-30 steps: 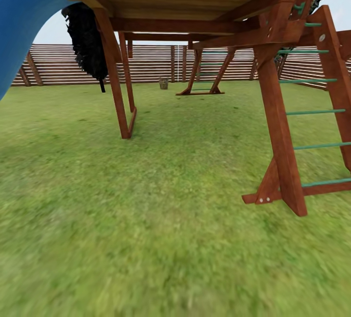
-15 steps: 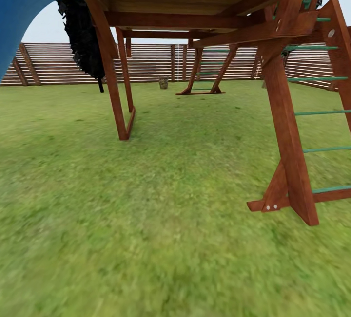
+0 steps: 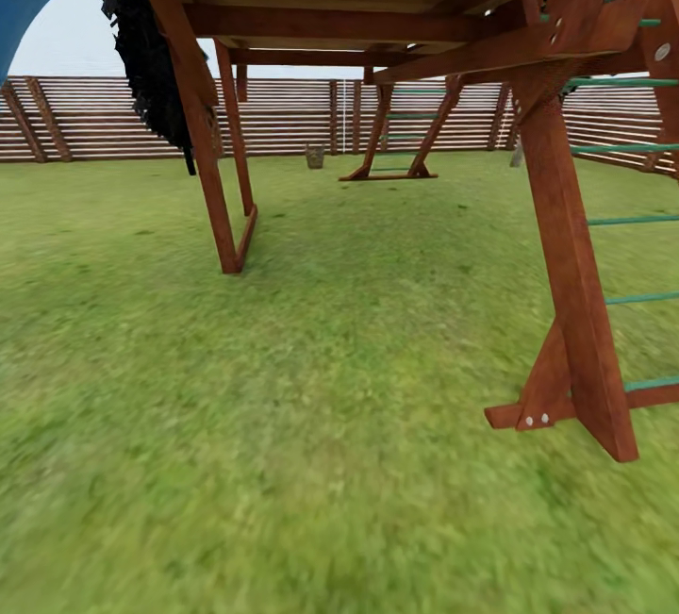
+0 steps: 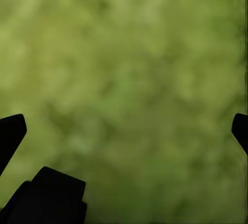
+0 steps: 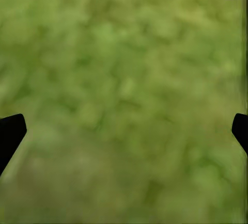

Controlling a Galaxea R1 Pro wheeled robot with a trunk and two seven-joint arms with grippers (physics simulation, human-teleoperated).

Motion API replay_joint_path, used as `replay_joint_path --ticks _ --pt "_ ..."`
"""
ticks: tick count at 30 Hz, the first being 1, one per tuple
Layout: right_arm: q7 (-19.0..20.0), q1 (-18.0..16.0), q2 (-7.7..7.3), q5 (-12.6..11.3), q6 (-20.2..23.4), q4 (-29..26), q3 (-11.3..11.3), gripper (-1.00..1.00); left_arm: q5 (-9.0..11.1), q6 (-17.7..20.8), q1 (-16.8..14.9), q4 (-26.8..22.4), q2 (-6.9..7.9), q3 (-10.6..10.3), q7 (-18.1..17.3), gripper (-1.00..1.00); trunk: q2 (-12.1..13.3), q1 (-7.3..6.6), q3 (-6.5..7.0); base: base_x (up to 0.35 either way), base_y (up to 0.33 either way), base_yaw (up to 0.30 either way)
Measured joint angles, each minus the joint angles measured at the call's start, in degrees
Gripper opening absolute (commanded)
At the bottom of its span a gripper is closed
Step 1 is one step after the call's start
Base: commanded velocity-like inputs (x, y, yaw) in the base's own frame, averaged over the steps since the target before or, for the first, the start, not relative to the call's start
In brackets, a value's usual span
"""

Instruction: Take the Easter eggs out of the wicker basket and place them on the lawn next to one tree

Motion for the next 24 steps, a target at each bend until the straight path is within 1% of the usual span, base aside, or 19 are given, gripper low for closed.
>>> replay_joint_path --ticks 15,24 --pt "0.0 0.0 0.00 0.1 -0.1 0.0 0.0 1.00 -0.1 0.0 0.0 0.1 0.07 -0.1 -0.2 1.00 0.0 0.00 -1.37 0.309 -0.132 0.000" --pt "0.0 0.0 0.18 0.2 -0.2 0.0 0.1 1.00 0.0 0.0 0.0 0.1 0.15 -0.1 -0.2 1.00 0.0 0.00 -1.51 0.307 -0.145 0.017"
